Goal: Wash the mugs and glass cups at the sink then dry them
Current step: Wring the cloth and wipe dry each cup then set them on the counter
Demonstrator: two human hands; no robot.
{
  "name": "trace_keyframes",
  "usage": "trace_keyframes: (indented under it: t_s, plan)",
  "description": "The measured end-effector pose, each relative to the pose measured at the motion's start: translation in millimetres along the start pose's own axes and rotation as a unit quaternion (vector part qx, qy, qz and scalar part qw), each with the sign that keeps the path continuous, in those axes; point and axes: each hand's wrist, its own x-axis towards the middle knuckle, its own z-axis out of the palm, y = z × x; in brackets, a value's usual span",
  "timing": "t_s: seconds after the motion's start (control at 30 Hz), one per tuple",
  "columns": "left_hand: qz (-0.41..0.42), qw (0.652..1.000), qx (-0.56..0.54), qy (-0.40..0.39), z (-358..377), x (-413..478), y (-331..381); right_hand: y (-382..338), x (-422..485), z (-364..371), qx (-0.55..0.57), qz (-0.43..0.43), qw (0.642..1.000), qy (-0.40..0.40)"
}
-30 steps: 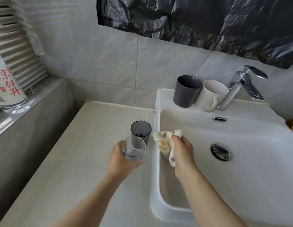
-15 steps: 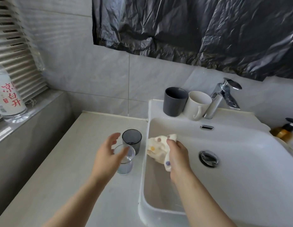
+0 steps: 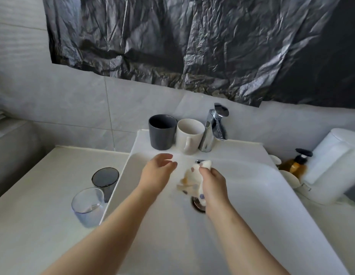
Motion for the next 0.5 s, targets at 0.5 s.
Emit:
trace_keyframes:
  t_s: [0.5]
  plan:
    - [-0.015, 0.990, -0.099, 0.098, 87.7, 57.9, 17.5, 4.1, 69.0, -61.7, 0.042, 0.048, 0.994, -0.092]
